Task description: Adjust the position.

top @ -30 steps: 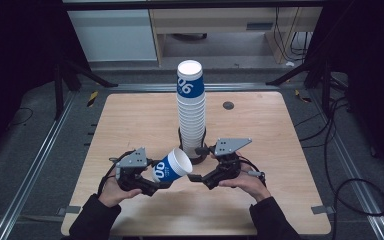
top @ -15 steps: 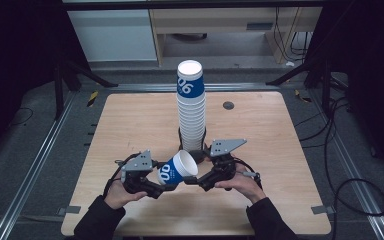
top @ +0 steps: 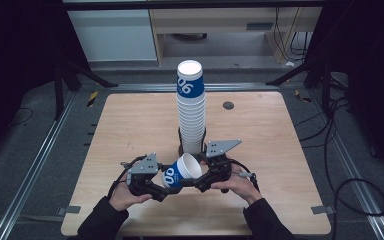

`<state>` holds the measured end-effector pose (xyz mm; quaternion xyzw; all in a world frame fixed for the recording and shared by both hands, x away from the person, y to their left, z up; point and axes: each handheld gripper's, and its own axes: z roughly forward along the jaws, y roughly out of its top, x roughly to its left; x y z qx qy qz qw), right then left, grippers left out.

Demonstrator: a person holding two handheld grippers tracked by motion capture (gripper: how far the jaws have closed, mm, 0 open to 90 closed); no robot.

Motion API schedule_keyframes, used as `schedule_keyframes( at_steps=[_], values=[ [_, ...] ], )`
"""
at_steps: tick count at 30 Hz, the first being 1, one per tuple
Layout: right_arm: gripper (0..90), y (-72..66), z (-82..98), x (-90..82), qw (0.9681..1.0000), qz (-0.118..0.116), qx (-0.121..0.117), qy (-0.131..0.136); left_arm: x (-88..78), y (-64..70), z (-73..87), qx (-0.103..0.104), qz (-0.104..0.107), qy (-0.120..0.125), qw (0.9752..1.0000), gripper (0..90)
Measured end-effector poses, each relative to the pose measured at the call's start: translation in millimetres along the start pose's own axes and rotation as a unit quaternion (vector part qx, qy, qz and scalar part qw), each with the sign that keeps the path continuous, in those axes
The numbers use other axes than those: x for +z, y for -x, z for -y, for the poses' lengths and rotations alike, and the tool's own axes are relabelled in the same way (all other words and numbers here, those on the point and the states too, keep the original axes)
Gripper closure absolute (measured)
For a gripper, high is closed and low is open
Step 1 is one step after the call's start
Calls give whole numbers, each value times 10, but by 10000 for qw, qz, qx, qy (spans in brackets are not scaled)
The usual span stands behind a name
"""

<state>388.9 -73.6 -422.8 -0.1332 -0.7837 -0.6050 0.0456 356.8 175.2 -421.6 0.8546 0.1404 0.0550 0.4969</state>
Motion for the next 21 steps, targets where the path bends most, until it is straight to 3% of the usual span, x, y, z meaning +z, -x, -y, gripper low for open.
schedule_keyframes(
  at_steps=[9,13,18,21],
  values=[
    [154,-13,-9,-25,10000,-11,-53,-40,22,-6,5,-68,84,-49,9999,262],
    [155,-29,-32,-58,9999,63,-129,-2,8,-21,7,-123,-2,-88,9999,226],
    [152,-30,-86,-157,9993,300,-220,58,-25,-65,31,-227,-164,-233,9993,187],
    [151,-29,-118,-243,9980,572,-279,23,-50,-98,62,-295,-257,-285,9988,177]
  ],
)
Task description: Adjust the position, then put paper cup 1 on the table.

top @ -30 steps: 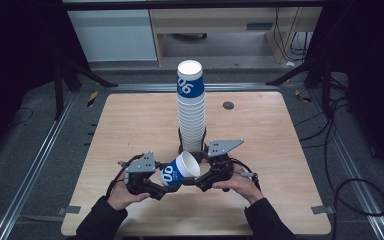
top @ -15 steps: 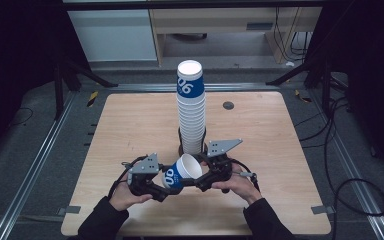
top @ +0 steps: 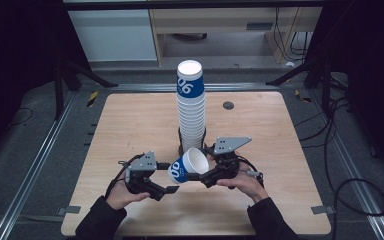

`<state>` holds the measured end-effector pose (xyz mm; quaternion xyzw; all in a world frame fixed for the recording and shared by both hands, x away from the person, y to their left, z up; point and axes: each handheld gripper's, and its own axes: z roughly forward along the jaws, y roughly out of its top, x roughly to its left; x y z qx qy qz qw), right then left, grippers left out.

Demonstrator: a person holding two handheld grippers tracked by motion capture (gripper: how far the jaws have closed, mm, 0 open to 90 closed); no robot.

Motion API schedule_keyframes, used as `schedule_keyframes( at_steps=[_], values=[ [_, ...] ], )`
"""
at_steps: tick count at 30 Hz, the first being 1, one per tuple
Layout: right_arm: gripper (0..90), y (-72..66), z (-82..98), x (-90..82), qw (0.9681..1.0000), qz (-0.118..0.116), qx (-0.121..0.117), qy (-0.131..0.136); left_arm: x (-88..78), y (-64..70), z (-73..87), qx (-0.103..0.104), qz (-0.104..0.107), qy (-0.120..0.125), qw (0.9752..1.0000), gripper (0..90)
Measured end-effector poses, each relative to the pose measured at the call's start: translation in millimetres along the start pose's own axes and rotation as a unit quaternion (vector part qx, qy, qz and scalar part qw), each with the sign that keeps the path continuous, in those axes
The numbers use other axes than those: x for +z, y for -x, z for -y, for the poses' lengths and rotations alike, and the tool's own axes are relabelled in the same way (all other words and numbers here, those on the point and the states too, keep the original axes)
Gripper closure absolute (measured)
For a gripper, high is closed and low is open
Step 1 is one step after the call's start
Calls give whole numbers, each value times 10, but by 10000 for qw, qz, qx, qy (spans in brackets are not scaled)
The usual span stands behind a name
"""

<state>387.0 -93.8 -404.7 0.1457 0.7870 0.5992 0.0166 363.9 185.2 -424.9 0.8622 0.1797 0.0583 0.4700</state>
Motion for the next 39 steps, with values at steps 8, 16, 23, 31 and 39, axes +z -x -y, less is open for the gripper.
schedule_keyframes(
  at_steps=[8,16,23,31,39],
  values=[
    [150,39,-22,-142,9983,570,-82,-118,-73,-165,139,-403,-443,-184,9980,160],
    [150,100,-18,-283,9941,1061,-70,-232,-140,-309,223,-818,-839,-141,9930,160],
    [151,147,-17,-389,9880,1501,-49,-359,-185,-376,261,-1002,-1011,-79,9898,168],
    [150,216,-10,-501,9779,2007,49,-583,-226,-429,286,-1131,-1166,-77,9867,172],
    [150,310,-29,-674,9625,2576,111,-844,-242,-456,294,-1215,-1250,-104,9846,173]
  ],
)
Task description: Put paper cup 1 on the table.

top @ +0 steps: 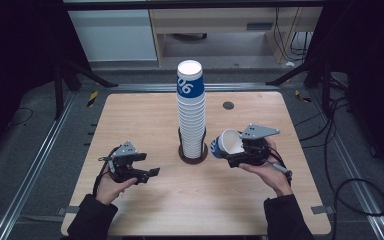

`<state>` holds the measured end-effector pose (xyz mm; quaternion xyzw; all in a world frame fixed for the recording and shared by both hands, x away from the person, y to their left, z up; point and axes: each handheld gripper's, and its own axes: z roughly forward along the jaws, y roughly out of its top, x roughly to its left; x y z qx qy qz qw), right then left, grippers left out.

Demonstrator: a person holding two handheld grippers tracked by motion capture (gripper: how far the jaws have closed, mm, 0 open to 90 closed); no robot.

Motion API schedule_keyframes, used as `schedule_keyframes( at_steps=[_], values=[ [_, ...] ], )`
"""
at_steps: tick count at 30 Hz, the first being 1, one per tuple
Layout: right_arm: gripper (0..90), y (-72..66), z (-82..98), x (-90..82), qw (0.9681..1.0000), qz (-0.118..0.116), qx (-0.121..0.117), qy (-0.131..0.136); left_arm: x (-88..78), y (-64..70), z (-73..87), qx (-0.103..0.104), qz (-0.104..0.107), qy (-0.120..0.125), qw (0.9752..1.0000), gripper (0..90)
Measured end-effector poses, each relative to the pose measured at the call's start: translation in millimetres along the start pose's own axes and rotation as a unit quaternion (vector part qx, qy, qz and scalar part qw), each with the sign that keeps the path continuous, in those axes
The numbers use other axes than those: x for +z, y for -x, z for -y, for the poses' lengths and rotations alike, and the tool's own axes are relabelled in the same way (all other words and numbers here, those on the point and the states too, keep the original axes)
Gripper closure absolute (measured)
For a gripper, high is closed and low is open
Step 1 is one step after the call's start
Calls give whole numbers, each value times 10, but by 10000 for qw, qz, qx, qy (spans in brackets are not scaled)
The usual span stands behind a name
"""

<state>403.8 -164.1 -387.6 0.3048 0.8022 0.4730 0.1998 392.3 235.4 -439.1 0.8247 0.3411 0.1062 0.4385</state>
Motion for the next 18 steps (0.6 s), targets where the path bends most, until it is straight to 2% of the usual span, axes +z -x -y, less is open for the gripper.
schedule_keyframes(
  at_steps=[2,10,18],
  values=[
    [150,17,2,-7,10000,40,12,-23,-5,-9,1,-16,-11,9,10000,173],
    [149,180,44,-43,9986,458,127,-243,-21,-48,4,-81,-118,8,9999,172],
    [148,373,79,-75,9944,853,232,-588,-33,-81,7,-140,-212,12,9997,170]
  ],
)
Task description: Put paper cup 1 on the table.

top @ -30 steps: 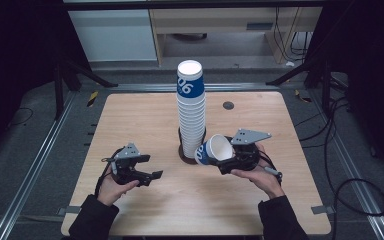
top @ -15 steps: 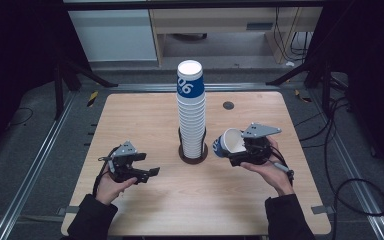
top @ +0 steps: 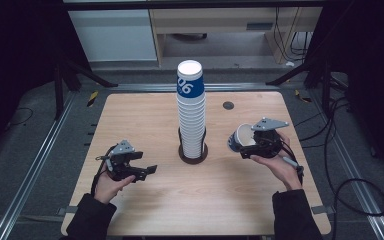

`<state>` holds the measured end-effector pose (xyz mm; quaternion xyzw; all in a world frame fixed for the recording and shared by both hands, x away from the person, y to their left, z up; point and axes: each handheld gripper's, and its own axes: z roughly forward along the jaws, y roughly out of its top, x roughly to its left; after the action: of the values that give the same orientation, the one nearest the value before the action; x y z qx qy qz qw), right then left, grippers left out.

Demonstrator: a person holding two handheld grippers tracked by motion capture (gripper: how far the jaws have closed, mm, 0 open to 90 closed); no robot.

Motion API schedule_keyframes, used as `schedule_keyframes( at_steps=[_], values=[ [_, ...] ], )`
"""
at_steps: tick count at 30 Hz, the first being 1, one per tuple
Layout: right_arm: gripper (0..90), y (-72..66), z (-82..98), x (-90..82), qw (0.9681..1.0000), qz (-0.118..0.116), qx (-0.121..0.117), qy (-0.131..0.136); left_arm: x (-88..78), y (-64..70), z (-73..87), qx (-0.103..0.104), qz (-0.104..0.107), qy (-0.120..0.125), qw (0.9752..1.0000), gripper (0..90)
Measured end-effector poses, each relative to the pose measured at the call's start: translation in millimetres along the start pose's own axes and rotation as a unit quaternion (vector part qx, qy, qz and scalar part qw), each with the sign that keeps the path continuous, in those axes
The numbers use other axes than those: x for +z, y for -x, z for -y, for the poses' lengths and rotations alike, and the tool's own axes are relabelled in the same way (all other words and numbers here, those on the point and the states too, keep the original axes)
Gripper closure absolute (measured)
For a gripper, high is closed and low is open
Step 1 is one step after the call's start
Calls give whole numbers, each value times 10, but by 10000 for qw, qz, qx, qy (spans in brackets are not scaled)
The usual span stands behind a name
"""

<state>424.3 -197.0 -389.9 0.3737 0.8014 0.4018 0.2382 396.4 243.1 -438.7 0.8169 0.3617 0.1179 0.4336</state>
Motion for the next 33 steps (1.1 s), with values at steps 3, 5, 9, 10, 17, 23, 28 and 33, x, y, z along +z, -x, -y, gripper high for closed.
schedule_keyframes(
  at_steps=[3,5,9,10,17,23,28,33],
  values=[
    [148,64,-5,22,9996,180,-20,-219,0,-12,4,-21,-27,-11,10000,170],
    [147,109,-7,40,9991,275,-31,-322,5,-20,8,-37,-41,-26,10000,169],
    [147,185,-7,94,9975,458,-26,-546,17,-26,15,-27,-57,-67,10000,168],
    [146,199,-7,110,9970,492,-22,-599,19,-26,16,-29,-61,-70,10000,168],
    [145,283,24,260,9927,645,-16,-1018,25,-25,20,-23,-66,-97,9999,167],
    [144,333,88,391,9890,673,36,-1316,25,-28,19,-32,-70,-95,9999,167],
    [143,370,141,500,9861,679,86,-1513,30,-21,20,-10,-57,-114,9999,167],
    [142,399,187,587,9841,672,175,-1634,33,-26,23,-17,-58,-117,9999,166]
  ],
)
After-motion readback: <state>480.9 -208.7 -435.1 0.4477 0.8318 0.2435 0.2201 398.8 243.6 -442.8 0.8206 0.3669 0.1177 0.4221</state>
